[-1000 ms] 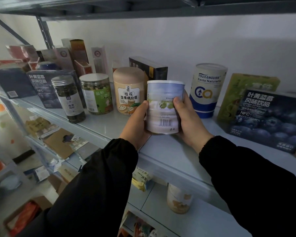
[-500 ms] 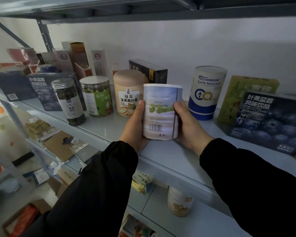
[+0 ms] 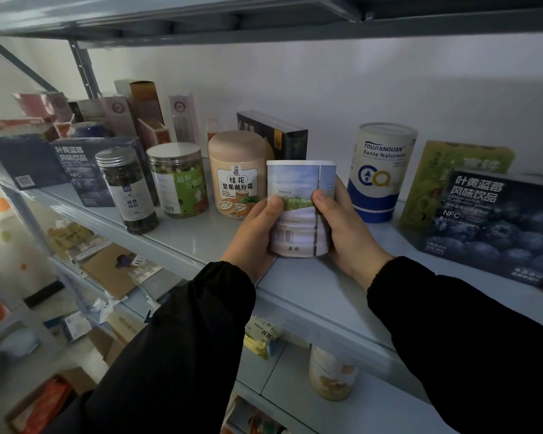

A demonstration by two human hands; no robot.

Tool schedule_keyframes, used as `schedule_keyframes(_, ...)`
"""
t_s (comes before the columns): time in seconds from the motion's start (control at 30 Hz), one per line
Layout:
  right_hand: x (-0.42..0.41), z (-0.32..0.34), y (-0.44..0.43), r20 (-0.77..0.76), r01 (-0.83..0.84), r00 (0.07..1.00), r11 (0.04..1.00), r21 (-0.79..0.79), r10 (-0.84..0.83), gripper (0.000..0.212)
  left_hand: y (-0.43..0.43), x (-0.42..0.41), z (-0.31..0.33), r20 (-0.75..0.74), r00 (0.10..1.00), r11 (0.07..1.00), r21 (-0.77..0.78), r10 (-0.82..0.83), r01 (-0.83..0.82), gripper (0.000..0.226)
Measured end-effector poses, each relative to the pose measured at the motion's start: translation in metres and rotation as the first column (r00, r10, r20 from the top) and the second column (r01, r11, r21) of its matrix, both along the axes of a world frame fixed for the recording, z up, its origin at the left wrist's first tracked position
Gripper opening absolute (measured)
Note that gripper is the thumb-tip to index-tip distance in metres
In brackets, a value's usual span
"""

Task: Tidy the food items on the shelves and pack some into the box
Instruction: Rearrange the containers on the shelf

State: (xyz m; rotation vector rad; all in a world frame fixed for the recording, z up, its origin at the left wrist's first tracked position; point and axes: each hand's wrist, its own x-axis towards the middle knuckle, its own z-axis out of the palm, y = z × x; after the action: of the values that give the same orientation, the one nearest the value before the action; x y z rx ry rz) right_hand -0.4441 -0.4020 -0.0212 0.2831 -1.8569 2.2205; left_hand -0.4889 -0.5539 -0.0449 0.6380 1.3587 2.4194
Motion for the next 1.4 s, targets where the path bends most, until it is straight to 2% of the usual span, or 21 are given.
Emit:
schedule_keyframes(0.1, 0.002, 0.000, 0.000, 0.012, -0.029, 1.000, 1.000, -0.012, 0.029, 0.057, -0.001, 0.001, 0.000, -0.009, 0.999, 0.999, -0.010, -0.031, 0.031, 0.090)
schedule_keyframes(0.2, 0.003, 0.001, -0.002, 0.029, -0.093, 0.995, 0.994, -0.063, 0.095, 0.079, -0.002, 0.006, 0.004, 0.021, 0.997, 0.998, 0.003, -0.069, 0.069, 0.085)
schedule_keyframes(0.3, 0.002, 0.000, -0.002, 0.021, -0.127, 0.991, 0.988, -0.087, 0.129, 0.062, -0.003, 0.008, 0.006, 0.039, 0.997, 0.997, 0.029, -0.068, 0.067, 0.087)
schedule_keyframes(0.37, 0.002, 0.000, -0.001, 0.015, -0.125, 0.992, 0.987, -0.102, 0.127, 0.058, -0.003, 0.009, 0.005, 0.045, 0.997, 0.997, 0.040, -0.061, 0.060, 0.083)
schedule_keyframes(0.5, 0.001, -0.001, -0.002, -0.028, -0.041, 0.999, 0.998, -0.037, 0.039, 0.059, -0.001, 0.003, 0.004, 0.029, 0.999, 1.000, 0.028, -0.015, 0.014, 0.085)
schedule_keyframes(0.6, 0.001, 0.000, -0.001, -0.051, 0.094, 0.995, 0.994, 0.059, -0.091, 0.081, 0.000, -0.002, 0.000, 0.012, 0.996, 0.996, -0.006, 0.091, -0.091, 0.097)
schedule_keyframes(0.67, 0.000, -0.001, 0.000, -0.071, 0.111, 0.992, 0.987, 0.113, -0.104, 0.089, 0.001, -0.003, -0.003, -0.026, 0.994, 0.993, -0.042, 0.105, -0.106, 0.102)
schedule_keyframes(0.77, 0.002, 0.001, 0.001, -0.054, 0.100, 0.994, 0.989, 0.108, -0.095, 0.078, 0.000, -0.002, -0.001, -0.001, 0.997, 0.997, -0.028, 0.077, -0.077, 0.101)
schedule_keyframes(0.83, 0.003, 0.003, 0.001, -0.042, 0.072, 0.997, 0.994, 0.082, -0.069, 0.060, -0.003, 0.000, 0.002, 0.014, 1.000, 1.000, -0.001, 0.021, -0.021, 0.089)
schedule_keyframes(0.9, 0.001, 0.000, 0.002, -0.032, 0.011, 0.999, 0.999, 0.035, -0.010, 0.051, -0.004, 0.004, 0.003, 0.037, 0.999, 0.999, 0.025, -0.024, 0.023, 0.081)
schedule_keyframes(0.97, -0.002, -0.002, 0.001, -0.016, -0.016, 1.000, 1.000, -0.006, 0.016, 0.055, -0.004, 0.006, 0.003, 0.042, 0.999, 0.999, 0.039, -0.028, 0.027, 0.078)
schedule_keyframes(1.1, -0.003, -0.003, 0.000, -0.020, 0.017, 1.000, 1.000, -0.009, -0.017, 0.080, -0.002, -0.002, 0.000, 0.040, 0.998, 0.998, 0.032, 0.058, -0.059, 0.079)
schedule_keyframes(1.13, -0.004, -0.003, 0.001, -0.022, 0.028, 0.999, 1.000, -0.002, -0.028, 0.082, -0.001, -0.004, -0.001, 0.048, 0.993, 0.994, 0.019, 0.105, -0.106, 0.074)
schedule_keyframes(1.23, -0.007, -0.004, 0.007, -0.007, 0.084, 0.996, 0.996, 0.025, -0.084, 0.085, 0.003, -0.006, -0.002, 0.047, 0.973, 0.974, 0.001, 0.228, -0.228, 0.036)
schedule_keyframes(1.33, -0.010, -0.002, 0.013, 0.028, 0.096, 0.995, 0.993, 0.062, -0.098, 0.058, 0.003, -0.008, 0.000, 0.055, 0.966, 0.968, 0.000, 0.251, -0.251, 0.034)
schedule_keyframes(1.4, -0.010, -0.001, 0.018, 0.028, 0.087, 0.996, 0.994, 0.062, -0.088, 0.045, 0.003, -0.009, -0.002, 0.070, 0.989, 0.989, 0.054, 0.132, -0.136, 0.049)
